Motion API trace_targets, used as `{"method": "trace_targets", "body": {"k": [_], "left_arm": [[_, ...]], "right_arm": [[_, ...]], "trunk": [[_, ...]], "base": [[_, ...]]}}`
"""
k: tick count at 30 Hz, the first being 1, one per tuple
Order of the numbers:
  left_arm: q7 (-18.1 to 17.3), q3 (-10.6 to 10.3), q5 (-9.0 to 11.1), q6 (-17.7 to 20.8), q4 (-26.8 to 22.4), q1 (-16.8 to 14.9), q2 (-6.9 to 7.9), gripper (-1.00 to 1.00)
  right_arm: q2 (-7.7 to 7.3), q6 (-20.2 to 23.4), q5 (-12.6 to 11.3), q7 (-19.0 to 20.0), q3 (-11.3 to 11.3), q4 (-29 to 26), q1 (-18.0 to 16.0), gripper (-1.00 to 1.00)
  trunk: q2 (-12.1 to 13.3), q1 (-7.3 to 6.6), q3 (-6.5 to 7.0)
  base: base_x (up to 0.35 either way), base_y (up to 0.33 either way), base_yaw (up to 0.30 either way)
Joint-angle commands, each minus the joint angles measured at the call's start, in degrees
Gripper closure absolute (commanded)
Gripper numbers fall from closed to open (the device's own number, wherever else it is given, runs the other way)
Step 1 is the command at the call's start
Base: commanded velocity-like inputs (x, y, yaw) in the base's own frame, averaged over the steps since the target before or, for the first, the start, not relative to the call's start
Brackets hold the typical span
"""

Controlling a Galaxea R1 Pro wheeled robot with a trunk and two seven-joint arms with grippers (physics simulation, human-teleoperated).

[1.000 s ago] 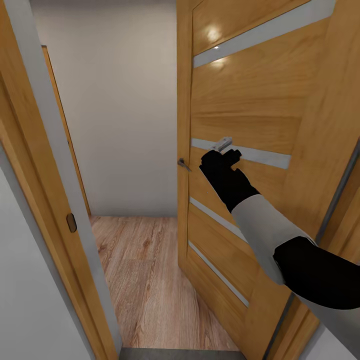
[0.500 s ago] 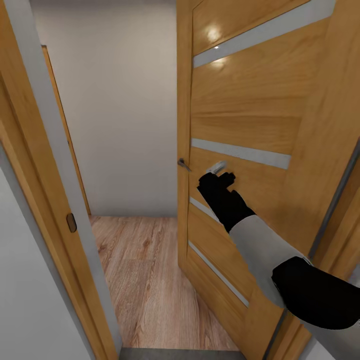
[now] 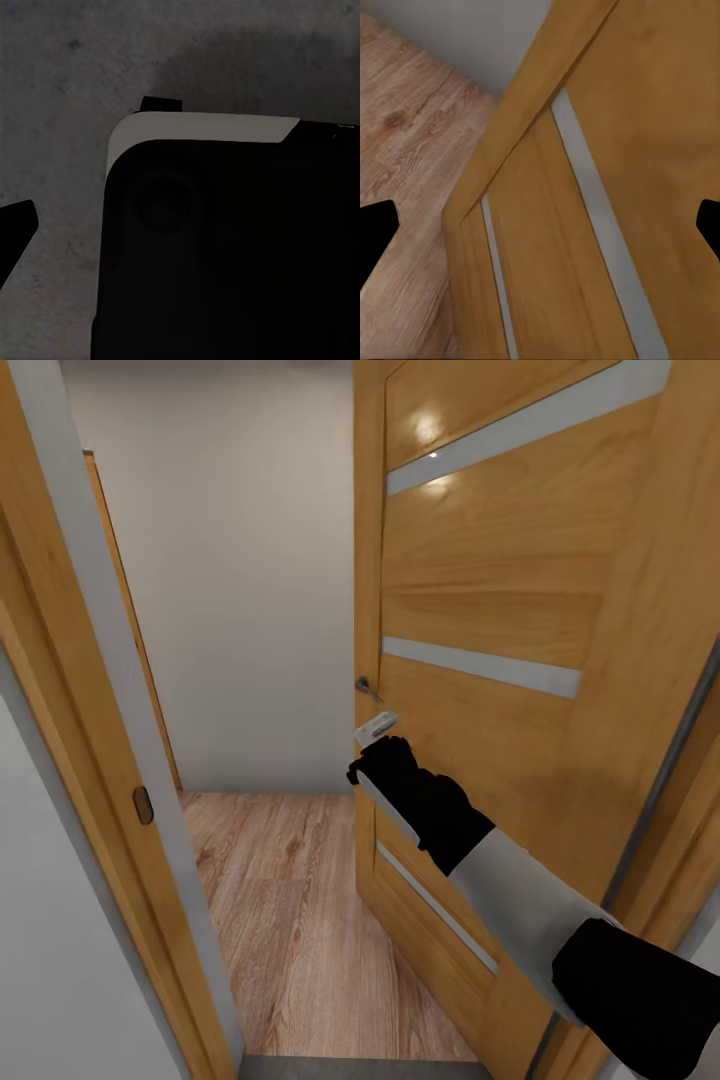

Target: Move the two storage containers from the living room to the garage. In the garage, place one container on the floor and stack the other container on top of it (either order is fine).

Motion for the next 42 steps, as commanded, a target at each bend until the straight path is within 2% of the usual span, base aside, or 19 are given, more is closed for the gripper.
{"method": "trace_targets", "body": {"k": [1, 4, 9, 13, 18, 22, 25, 42], "left_arm": [[0.07, 0.00, 0.58, -0.15, -0.01, -0.01, -0.02, -1.00], [0.07, 0.00, 0.58, -0.14, -0.01, -0.01, -0.02, -1.00], [0.07, 0.00, 0.58, -0.13, -0.01, -0.01, -0.02, -1.00], [0.04, 0.00, 0.58, -0.16, -0.01, -0.01, -0.02, -1.00], [-0.07, 0.00, 0.58, -0.18, -0.03, -0.01, -0.02, -1.00], [-0.15, 0.00, 0.58, -0.18, -0.09, -0.01, -0.02, -1.00], [-0.18, 0.00, 0.58, -0.15, -0.10, -0.01, -0.02, -1.00], [-0.21, 0.13, 0.69, 0.55, -1.65, -0.01, -0.02, -1.00]], "right_arm": [[0.00, -0.93, -1.09, -0.62, 0.17, -0.02, 0.02, -1.00], [0.00, -3.15, -1.81, -1.87, 0.31, 0.15, 0.12, -1.00], [0.00, -4.06, -3.22, -4.66, 0.51, 0.17, 0.35, -1.00], [0.00, -4.10, -3.73, -5.71, 0.51, 0.18, 0.41, -1.00], [0.00, -1.61, -4.17, -6.15, 0.48, 0.17, 0.43, -1.00], [0.00, -0.89, -8.18, -6.21, 0.48, 0.18, 0.43, -1.00], [0.00, -0.86, -9.03, -6.21, 0.47, 0.18, 0.43, -1.00], [0.00, -0.86, -9.52, -6.22, 0.39, 0.18, 0.43, -1.00]], "trunk": [[-0.03, 0.00, -0.06], [-0.03, 0.00, -0.06], [-0.03, 0.00, -0.06], [-0.03, 0.00, -0.06], [-0.03, 0.00, -0.06], [-0.03, 0.00, -0.06], [-0.03, 0.00, -0.06], [-0.03, 0.00, -0.06]], "base": [[0.000, 0.000, 0.000], [0.000, 0.000, 0.000], [0.000, 0.000, 0.000], [0.000, 0.000, 0.000], [0.000, 0.000, 0.000], [0.000, 0.000, 0.000], [0.000, 0.000, 0.000], [0.000, 0.000, 0.000]]}}
